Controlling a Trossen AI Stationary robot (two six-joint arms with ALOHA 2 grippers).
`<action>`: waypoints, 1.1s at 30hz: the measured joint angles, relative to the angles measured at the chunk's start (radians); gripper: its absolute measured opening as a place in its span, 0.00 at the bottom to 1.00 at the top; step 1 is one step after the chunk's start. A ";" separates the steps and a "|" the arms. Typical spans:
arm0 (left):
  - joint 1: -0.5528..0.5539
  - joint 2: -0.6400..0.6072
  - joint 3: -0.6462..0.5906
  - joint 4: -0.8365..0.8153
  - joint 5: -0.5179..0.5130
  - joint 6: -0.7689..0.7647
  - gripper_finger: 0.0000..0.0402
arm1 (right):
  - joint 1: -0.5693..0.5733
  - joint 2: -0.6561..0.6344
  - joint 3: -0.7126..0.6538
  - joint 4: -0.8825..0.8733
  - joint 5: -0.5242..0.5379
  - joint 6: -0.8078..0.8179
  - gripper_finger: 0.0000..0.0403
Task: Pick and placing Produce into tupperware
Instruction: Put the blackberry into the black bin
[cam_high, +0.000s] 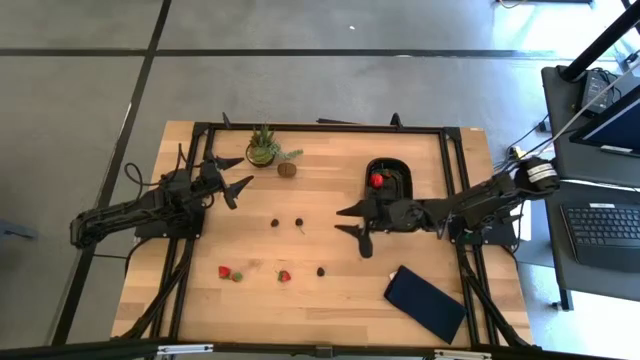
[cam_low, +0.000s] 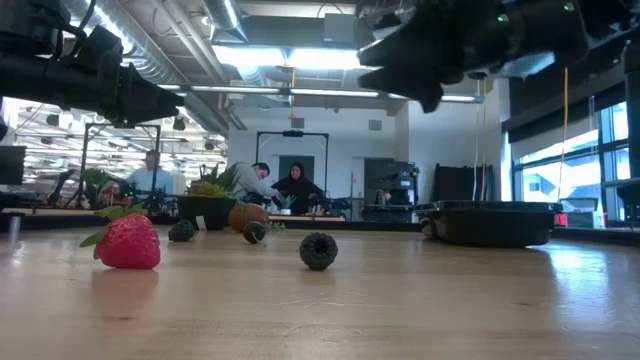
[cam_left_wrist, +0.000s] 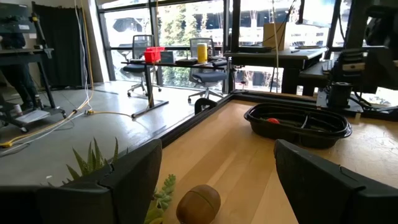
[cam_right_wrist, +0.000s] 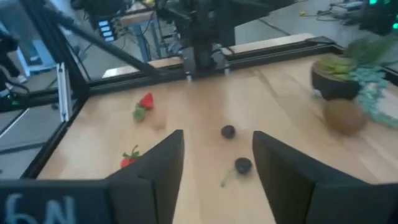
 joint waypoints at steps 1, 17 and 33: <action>0.000 0.000 0.000 0.000 0.000 0.000 0.75 | 0.005 0.023 0.017 0.000 0.000 -0.017 0.51; 0.000 0.000 0.000 0.000 0.000 0.000 0.75 | 0.057 0.355 0.156 -0.024 0.000 0.151 0.88; 0.000 0.000 0.000 -0.001 -0.001 0.000 0.75 | 0.160 0.543 0.320 -0.082 -0.034 0.038 0.88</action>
